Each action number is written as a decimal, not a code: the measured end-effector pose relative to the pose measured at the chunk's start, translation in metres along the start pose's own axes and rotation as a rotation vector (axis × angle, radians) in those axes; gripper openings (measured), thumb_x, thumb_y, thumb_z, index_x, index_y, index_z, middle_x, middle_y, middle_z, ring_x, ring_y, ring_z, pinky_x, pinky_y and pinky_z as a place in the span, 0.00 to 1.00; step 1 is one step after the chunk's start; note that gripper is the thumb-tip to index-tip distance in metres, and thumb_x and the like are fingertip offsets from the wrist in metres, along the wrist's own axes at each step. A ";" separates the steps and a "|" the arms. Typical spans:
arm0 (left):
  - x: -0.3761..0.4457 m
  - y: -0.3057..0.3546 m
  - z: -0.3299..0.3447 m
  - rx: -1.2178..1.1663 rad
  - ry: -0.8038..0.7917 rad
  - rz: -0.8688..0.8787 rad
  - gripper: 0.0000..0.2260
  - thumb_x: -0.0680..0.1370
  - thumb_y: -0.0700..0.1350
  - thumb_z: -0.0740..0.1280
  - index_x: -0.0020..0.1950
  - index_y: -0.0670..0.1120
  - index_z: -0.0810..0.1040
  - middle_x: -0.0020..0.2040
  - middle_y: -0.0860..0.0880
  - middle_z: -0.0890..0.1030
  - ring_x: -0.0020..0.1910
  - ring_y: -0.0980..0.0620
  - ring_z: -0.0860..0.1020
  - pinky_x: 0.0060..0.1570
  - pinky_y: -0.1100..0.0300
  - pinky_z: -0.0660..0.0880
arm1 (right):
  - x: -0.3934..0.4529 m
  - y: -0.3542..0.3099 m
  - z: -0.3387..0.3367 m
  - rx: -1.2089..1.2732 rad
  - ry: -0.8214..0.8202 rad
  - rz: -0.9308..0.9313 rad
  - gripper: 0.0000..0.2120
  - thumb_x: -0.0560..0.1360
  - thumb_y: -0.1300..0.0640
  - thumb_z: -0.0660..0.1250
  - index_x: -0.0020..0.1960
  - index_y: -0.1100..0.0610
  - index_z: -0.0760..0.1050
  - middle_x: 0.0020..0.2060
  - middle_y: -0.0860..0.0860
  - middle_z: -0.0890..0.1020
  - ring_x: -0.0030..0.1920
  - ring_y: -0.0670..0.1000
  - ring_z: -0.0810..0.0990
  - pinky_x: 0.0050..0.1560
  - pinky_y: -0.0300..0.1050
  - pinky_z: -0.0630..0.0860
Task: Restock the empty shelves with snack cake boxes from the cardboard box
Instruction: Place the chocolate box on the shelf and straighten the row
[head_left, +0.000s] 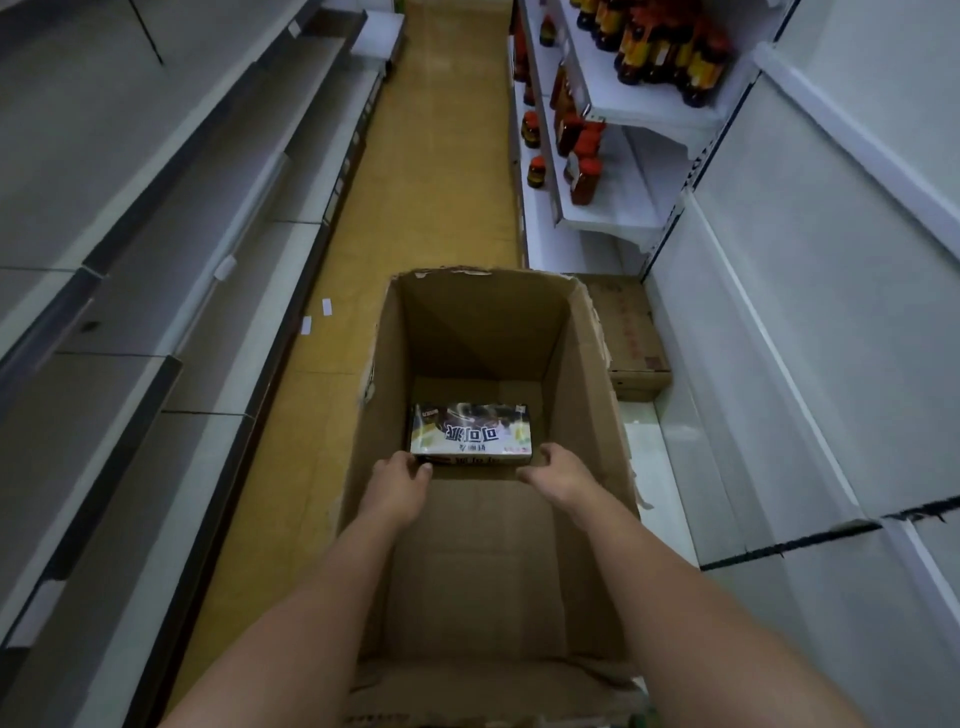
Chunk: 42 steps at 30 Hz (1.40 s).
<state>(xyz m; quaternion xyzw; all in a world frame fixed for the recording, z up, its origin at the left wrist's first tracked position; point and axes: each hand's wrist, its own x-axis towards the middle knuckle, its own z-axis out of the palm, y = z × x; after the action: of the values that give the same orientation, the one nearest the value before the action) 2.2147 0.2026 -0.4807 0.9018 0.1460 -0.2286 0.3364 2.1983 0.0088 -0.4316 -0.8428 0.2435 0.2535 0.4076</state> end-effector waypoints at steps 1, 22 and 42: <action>0.008 0.000 0.003 0.000 -0.012 -0.008 0.21 0.82 0.51 0.58 0.73 0.44 0.65 0.70 0.41 0.67 0.65 0.43 0.71 0.62 0.51 0.70 | 0.009 0.001 0.001 0.001 -0.008 0.019 0.25 0.78 0.56 0.66 0.72 0.59 0.64 0.68 0.56 0.72 0.67 0.56 0.71 0.63 0.46 0.68; 0.201 -0.019 0.121 -0.249 0.022 -0.312 0.34 0.81 0.53 0.60 0.79 0.44 0.44 0.78 0.43 0.51 0.75 0.39 0.54 0.72 0.48 0.55 | 0.256 0.046 0.058 -0.155 -0.018 0.192 0.27 0.76 0.54 0.65 0.72 0.61 0.62 0.65 0.58 0.74 0.62 0.59 0.75 0.60 0.52 0.74; 0.159 0.021 0.087 -0.612 0.218 -0.232 0.14 0.74 0.39 0.70 0.50 0.55 0.69 0.59 0.48 0.73 0.53 0.44 0.77 0.50 0.45 0.79 | 0.222 0.057 0.048 -0.025 -0.139 0.403 0.35 0.73 0.56 0.70 0.75 0.59 0.58 0.65 0.59 0.74 0.59 0.57 0.76 0.62 0.49 0.73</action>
<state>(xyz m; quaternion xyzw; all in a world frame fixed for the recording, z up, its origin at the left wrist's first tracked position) 2.3321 0.1459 -0.6084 0.7556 0.3444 -0.1133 0.5455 2.3189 -0.0294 -0.6284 -0.7627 0.3751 0.3904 0.3538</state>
